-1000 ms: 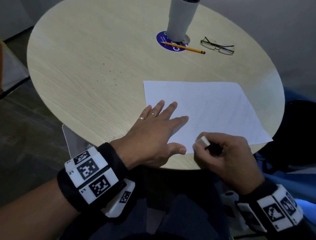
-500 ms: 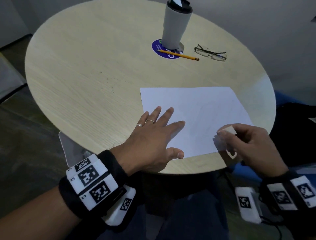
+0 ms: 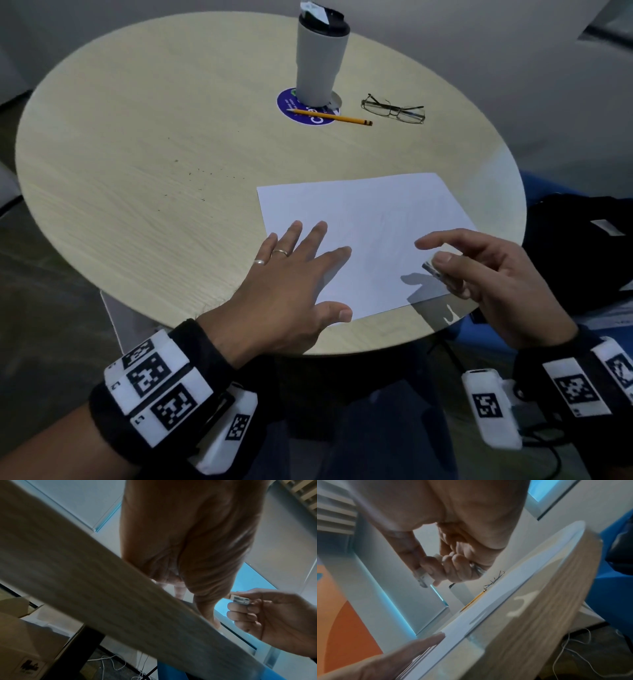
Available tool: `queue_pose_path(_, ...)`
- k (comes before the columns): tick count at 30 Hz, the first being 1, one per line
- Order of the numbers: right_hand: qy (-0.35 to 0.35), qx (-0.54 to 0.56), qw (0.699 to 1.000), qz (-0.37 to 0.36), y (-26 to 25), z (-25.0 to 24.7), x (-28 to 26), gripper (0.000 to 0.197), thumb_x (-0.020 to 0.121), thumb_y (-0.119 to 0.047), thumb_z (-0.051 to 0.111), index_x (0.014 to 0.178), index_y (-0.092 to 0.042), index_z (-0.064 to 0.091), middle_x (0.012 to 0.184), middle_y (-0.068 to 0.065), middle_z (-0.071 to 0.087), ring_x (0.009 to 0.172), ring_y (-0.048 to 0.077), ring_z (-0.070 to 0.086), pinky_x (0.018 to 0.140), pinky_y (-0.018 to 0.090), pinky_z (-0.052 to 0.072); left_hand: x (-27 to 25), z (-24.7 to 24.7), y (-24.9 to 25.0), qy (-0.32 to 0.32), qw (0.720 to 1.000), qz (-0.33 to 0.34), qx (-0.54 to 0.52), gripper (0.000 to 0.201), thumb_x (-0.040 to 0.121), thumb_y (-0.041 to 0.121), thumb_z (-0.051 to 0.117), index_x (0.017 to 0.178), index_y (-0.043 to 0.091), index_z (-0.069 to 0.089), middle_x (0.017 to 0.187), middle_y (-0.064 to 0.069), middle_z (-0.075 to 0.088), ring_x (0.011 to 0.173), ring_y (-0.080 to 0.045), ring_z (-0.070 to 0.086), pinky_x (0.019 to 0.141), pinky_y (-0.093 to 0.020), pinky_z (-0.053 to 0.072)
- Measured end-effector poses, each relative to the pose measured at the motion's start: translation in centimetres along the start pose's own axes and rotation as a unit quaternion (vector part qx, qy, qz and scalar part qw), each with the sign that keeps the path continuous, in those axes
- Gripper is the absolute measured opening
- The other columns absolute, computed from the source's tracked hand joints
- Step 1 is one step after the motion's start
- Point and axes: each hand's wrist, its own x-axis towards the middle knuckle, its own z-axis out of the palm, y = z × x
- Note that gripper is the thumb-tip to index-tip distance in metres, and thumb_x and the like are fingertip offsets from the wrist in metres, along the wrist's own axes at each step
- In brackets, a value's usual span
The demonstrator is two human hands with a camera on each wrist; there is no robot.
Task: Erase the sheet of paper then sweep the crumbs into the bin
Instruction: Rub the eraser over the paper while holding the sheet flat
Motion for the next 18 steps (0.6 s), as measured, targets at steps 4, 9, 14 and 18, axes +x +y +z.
queue_pose_path(4,-0.008,-0.059,0.996,-0.071,-1.2,0.4,-0.6,0.026,0.090,-0.022,0.067,0.111,-0.014,0.079,0.070,0.004,0.070,0.059,0.008,0.050,0.061,0.014,0.042,-0.1,-0.1,0.1,0.000,1.000,-0.002,0.001,0.081,0.098,0.074,0.045,0.162,0.050,0.002,0.172,0.009,-0.026,0.157,-0.020,-0.029,0.127,-0.043,-0.016)
queue_pose_path(9,-0.014,-0.068,0.994,-0.085,-1.4,0.6,-0.9,0.025,0.092,-0.024,0.069,0.112,-0.014,0.080,0.063,-0.002,0.065,0.058,0.007,0.050,0.061,0.014,0.042,-0.1,-0.1,0.2,-0.003,1.000,-0.004,0.000,0.081,0.098,0.074,0.045,0.162,0.050,0.002,0.171,0.011,-0.027,0.157,-0.019,-0.029,0.127,-0.042,-0.017)
queue_pose_path(14,-0.062,0.116,0.991,0.027,-0.5,0.3,-0.3,0.066,0.073,-0.056,0.091,0.114,-0.005,0.080,0.067,0.007,0.050,0.060,0.012,0.045,0.057,0.019,0.041,-0.1,-0.1,0.2,-0.005,1.000,-0.004,-0.002,0.081,0.098,0.072,0.046,0.162,0.050,0.000,0.171,0.010,-0.028,0.156,-0.018,-0.031,0.126,-0.041,-0.018)
queue_pose_path(18,-0.056,0.181,0.980,0.058,-0.4,1.0,-0.3,0.070,0.064,-0.061,0.097,0.105,-0.006,0.082,0.060,0.010,0.039,0.055,0.009,0.046,0.052,0.018,0.042,-0.1,-0.2,0.2,-0.003,1.000,-0.004,-0.006,0.081,0.098,0.071,0.047,0.161,0.051,0.001,0.171,0.011,-0.028,0.156,-0.017,-0.031,0.126,-0.041,-0.018)
